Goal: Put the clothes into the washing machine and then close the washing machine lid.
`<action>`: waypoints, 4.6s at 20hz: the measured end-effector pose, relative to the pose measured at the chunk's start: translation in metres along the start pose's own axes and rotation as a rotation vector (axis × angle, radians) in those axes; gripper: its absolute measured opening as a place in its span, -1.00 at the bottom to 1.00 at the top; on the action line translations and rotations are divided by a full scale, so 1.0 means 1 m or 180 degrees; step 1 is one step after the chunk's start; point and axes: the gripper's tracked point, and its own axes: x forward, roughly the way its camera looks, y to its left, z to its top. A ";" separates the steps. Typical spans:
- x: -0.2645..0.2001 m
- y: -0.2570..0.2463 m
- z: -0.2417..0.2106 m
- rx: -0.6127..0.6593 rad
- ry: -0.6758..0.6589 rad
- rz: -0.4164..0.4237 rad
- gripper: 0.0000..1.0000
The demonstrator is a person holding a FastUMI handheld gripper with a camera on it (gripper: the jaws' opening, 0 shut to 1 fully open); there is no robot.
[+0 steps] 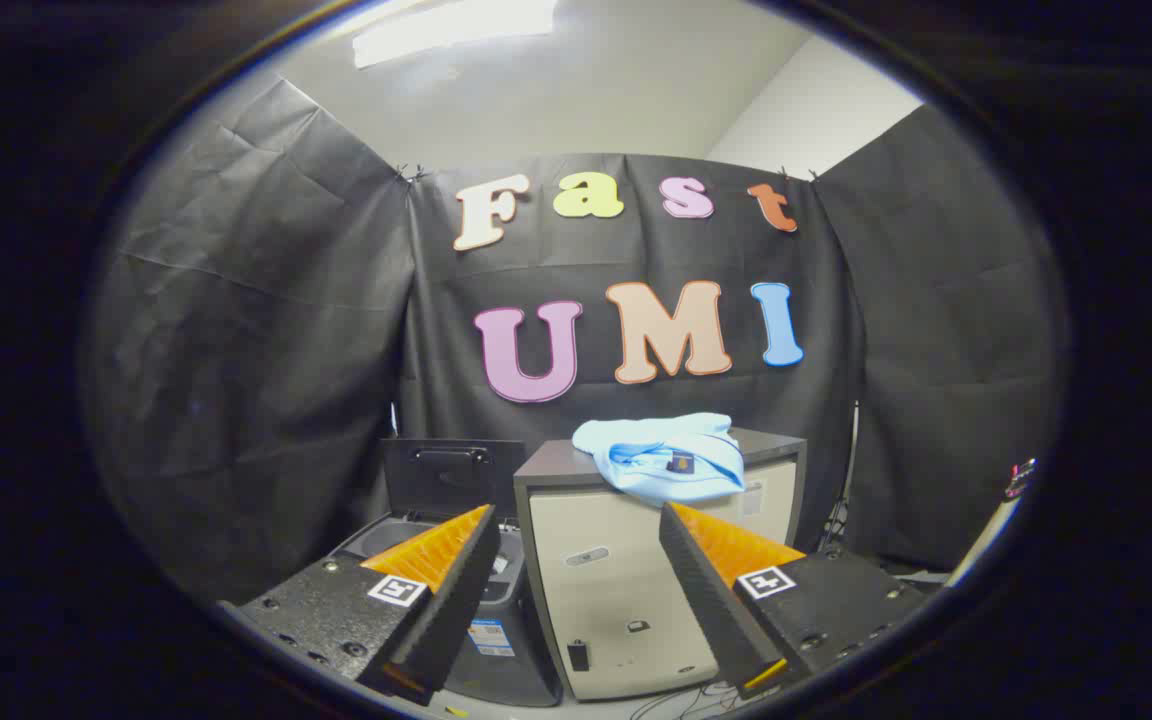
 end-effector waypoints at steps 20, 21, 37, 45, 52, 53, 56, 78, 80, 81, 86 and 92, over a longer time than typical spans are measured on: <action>0.065 -0.010 -0.004 -0.0090 0.0191 -0.0003 0.95; 0.075 -0.013 0.002 -0.0091 0.0174 -0.0008 0.95; 0.315 -0.114 -0.004 -0.0614 0.1154 -0.0690 0.94; 0.345 -0.113 -0.075 -0.0047 0.2031 -0.0613 0.94; 0.331 -0.107 -0.056 0.0328 0.1759 -0.0661 -0.61; 0.330 -0.097 -0.058 0.0379 0.1696 -0.0489 -0.87; 0.339 -0.097 -0.043 0.0339 0.1415 -0.0412 -0.89; 0.327 0.199 0.053 0.0728 0.0811 0.0846 -0.90; 0.332 0.219 0.040 0.0733 0.0822 0.0898 -0.90; 0.333 0.228 0.030 0.0725 0.0827 0.0911 -0.90; 0.347 0.262 -0.034 0.0835 0.0966 0.0937 -0.90; 0.355 0.284 -0.154 0.0828 0.1428 0.0847 -0.90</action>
